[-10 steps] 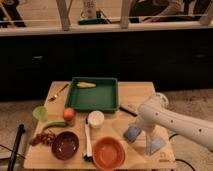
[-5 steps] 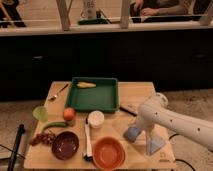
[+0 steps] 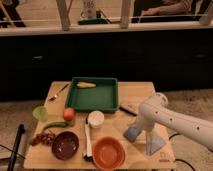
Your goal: Place sponge in tray
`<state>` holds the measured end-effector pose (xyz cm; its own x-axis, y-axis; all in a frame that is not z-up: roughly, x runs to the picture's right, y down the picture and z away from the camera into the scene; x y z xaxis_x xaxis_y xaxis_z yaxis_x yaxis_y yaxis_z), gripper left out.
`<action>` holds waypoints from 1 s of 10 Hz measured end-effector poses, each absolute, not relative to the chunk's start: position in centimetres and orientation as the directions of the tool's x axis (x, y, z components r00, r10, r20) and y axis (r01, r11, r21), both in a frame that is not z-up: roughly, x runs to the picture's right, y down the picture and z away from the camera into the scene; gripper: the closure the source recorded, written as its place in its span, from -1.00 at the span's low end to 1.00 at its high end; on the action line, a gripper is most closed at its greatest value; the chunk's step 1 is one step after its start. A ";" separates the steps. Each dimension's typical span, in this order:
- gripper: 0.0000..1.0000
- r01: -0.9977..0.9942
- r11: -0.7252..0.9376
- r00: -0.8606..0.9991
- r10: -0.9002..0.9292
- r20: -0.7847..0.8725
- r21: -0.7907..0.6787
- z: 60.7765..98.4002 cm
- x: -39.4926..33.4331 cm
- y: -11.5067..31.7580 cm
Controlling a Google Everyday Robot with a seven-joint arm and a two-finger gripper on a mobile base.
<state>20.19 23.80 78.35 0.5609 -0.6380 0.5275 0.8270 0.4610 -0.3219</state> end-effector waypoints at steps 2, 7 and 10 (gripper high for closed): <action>-0.60 0.806 0.481 0.590 -0.618 0.519 -0.344 78.4 20.1 23.8; -0.60 0.714 0.546 0.700 -0.528 0.481 -0.439 79.2 19.1 24.0; -0.57 0.686 0.563 0.726 -0.484 0.488 -0.462 80.6 18.9 25.0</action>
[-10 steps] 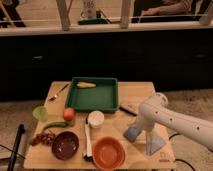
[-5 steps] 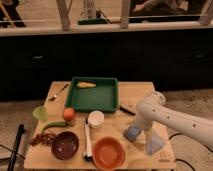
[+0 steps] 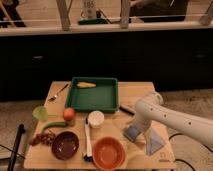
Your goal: Place sponge in tray
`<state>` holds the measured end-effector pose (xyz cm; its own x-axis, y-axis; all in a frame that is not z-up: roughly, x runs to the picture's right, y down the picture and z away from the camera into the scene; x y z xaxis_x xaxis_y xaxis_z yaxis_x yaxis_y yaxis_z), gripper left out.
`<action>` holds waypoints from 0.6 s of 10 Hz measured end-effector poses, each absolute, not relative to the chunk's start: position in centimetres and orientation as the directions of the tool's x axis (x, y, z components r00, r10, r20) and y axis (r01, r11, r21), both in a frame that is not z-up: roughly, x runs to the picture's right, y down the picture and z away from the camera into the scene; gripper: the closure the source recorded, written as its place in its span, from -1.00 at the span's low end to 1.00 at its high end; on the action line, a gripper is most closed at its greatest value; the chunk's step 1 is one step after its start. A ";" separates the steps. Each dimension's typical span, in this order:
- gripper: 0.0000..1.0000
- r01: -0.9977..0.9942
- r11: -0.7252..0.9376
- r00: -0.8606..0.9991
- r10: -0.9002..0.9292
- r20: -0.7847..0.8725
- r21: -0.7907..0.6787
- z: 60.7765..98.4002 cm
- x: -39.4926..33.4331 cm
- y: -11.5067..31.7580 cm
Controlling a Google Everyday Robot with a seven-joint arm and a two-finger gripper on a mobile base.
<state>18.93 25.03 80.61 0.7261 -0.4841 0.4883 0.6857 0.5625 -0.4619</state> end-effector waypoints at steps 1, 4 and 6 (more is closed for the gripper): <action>-0.42 0.685 0.560 0.727 -0.475 0.496 -0.467 81.2 18.7 25.5; 0.19 0.684 0.553 0.727 -0.467 0.503 -0.476 81.9 18.7 25.8; 0.58 0.684 0.550 0.728 -0.463 0.506 -0.479 81.9 19.1 25.8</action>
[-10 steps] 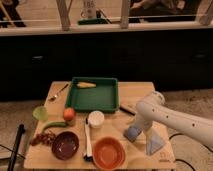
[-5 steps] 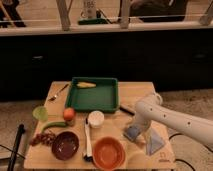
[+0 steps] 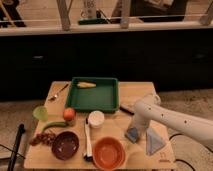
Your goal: Place sponge in tray
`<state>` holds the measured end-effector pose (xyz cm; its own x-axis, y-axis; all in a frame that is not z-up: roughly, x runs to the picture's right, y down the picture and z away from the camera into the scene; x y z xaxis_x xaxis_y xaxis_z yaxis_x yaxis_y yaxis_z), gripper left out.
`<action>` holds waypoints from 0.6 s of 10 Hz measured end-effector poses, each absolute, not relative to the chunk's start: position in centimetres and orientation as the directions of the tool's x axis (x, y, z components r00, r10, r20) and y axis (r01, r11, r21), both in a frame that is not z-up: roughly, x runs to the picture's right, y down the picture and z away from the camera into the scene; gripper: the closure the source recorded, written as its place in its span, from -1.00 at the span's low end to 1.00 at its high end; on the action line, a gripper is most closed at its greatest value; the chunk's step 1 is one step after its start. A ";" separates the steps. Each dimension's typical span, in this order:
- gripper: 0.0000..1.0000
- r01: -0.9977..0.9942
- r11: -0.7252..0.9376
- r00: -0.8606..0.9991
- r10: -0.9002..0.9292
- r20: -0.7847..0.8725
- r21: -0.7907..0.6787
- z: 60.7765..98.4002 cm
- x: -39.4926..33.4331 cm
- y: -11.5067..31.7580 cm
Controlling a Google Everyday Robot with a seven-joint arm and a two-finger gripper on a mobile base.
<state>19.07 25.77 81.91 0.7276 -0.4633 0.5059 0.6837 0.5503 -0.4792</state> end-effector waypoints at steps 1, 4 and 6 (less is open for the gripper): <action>0.78 0.686 0.549 0.726 -0.466 0.506 -0.478 81.9 19.5 25.6; 1.00 0.699 0.551 0.712 -0.473 0.519 -0.456 81.1 20.8 24.1; 1.00 0.708 0.563 0.700 -0.480 0.529 -0.426 80.0 22.0 22.1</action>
